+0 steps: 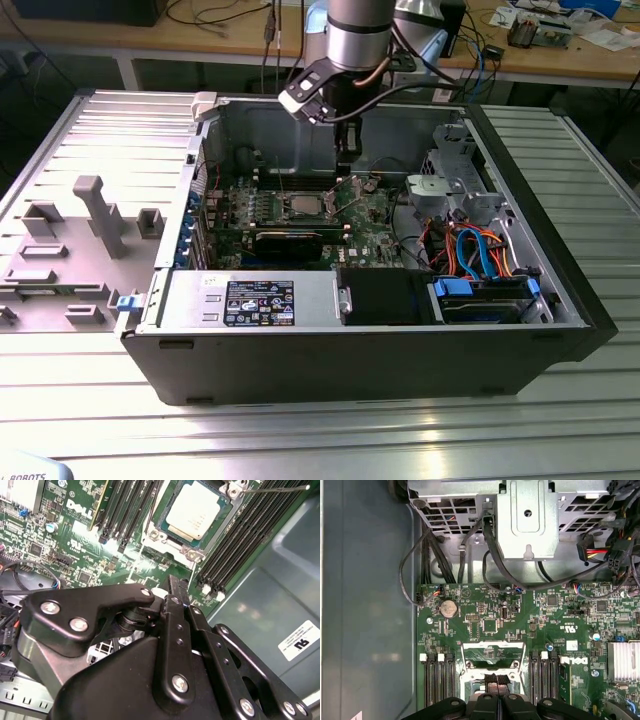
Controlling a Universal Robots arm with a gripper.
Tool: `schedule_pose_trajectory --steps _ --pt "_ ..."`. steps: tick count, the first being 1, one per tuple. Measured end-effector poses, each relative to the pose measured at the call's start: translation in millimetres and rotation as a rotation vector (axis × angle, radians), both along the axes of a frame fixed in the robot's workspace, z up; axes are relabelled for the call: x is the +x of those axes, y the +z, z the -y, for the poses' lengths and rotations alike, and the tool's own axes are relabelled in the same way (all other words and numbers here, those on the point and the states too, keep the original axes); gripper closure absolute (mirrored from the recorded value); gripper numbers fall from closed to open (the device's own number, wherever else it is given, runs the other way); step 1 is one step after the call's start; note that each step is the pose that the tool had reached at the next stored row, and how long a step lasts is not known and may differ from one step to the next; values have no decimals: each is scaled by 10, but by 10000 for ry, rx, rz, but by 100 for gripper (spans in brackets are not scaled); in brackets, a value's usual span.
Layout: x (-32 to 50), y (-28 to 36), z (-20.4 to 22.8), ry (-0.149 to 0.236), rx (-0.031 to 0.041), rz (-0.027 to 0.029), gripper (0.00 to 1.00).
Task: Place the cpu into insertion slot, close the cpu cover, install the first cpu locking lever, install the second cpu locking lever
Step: 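Close the cpu cover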
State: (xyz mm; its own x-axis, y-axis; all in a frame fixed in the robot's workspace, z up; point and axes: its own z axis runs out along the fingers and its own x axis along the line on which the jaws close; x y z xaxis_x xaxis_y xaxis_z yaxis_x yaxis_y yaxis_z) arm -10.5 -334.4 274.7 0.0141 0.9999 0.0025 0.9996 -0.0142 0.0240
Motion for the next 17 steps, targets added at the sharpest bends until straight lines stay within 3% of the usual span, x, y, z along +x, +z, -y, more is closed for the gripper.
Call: schedule_pose_trajectory --steps 11,17 --pt "101 -24 0 0 -4 -1 89" --pt "104 -25 0 1 -3 0 89"
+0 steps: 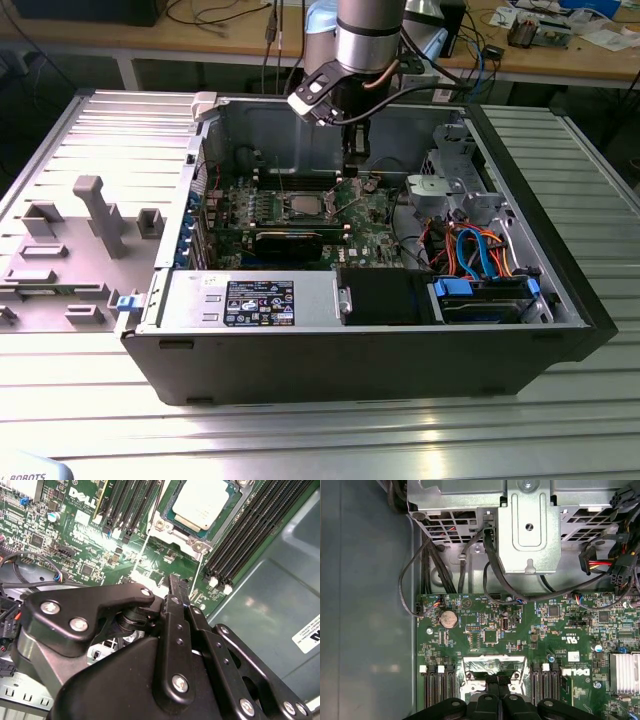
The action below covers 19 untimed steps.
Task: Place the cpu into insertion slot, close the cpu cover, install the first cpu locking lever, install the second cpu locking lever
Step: 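Close the cpu cover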
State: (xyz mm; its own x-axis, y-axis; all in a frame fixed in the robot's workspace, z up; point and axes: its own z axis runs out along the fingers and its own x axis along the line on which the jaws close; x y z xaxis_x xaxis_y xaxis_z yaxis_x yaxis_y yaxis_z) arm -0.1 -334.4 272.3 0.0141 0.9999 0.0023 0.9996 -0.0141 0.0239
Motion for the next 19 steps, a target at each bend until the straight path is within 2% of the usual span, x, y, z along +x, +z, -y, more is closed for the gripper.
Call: schedule_pose_trajectory --steps 19 --pt "45 -1 0 2 -2 -1 89"
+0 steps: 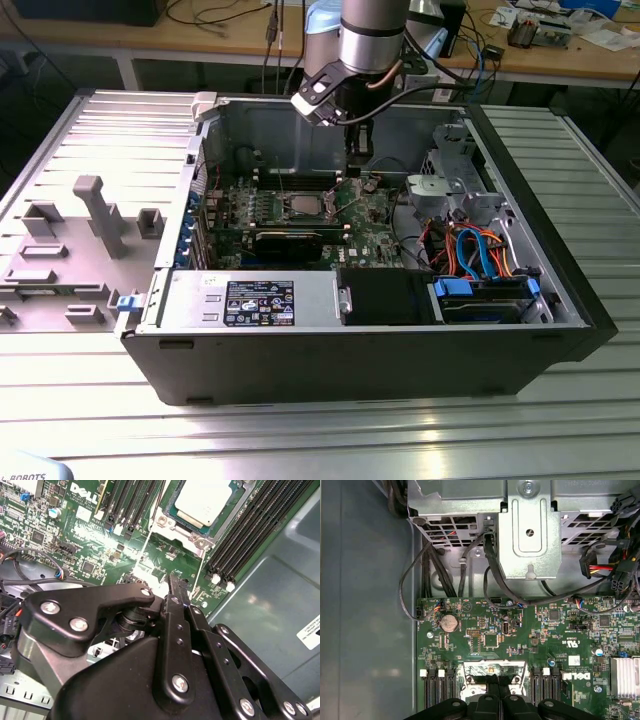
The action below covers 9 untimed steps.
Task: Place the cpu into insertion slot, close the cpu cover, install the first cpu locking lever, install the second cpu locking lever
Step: 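Close the cpu cover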
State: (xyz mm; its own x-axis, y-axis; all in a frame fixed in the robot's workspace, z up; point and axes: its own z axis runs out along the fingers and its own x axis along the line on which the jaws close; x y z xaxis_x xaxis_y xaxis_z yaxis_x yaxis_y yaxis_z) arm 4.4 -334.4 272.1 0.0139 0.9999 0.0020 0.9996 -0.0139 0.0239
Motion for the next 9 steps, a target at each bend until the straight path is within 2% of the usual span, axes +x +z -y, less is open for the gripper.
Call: schedule_pose_trajectory --steps 9 --pt "58 0 0 -2 -10 1 89"
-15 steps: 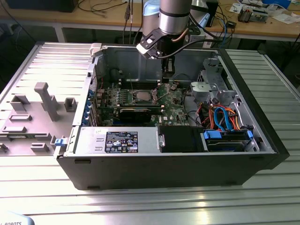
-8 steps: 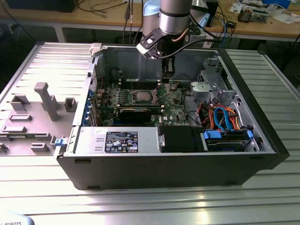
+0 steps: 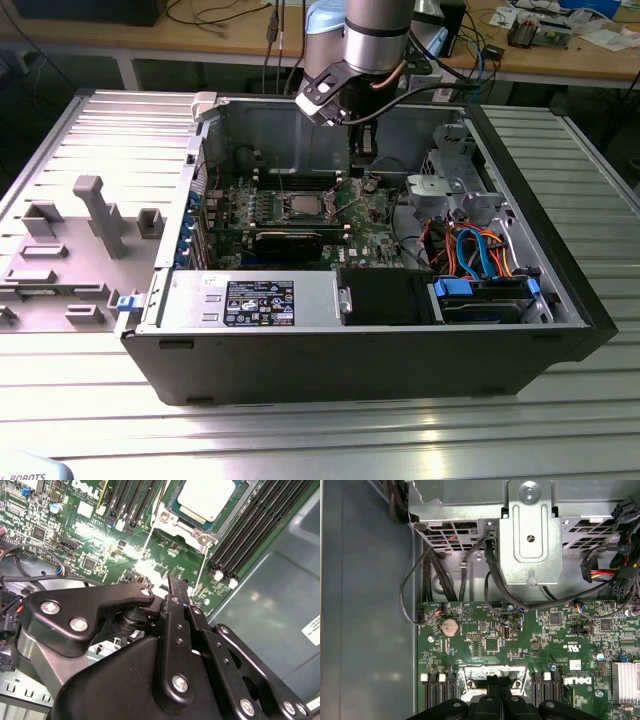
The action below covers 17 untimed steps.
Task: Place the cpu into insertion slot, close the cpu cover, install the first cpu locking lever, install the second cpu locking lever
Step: 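Close the cpu cover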
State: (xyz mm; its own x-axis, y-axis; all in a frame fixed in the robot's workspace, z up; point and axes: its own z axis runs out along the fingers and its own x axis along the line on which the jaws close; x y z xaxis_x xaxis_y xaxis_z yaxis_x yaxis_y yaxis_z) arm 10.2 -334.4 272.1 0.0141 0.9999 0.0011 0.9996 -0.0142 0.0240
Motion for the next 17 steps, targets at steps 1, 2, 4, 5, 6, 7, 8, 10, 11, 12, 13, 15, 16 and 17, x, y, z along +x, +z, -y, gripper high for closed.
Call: schedule_pose_trajectory --steps 1,2,4,5,6,7,8,10,11,12,13,15,16,17 --pt "19 0 0 0 -13 0 89" --pt "48 0 0 0 -34 0 89" --pt "105 -2 0 0 -49 0 89" --pt "122 -4 0 0 -49 0 89" --pt "151 -8 0 0 -52 0 89" --pt "178 -14 0 1 -56 0 89" --pt "196 -22 0 0 -55 0 89" --pt "228 -34 0 0 -57 0 89" --pt "243 -44 0 0 -57 0 89" --pt "258 -56 0 1 -57 0 89" --pt "269 -69 0 1 -57 0 89" --pt "282 -83 0 0 -57 0 89" --pt "292 -91 0 0 -58 0 89" --pt "294 -93 0 -1 -60 -1 89"
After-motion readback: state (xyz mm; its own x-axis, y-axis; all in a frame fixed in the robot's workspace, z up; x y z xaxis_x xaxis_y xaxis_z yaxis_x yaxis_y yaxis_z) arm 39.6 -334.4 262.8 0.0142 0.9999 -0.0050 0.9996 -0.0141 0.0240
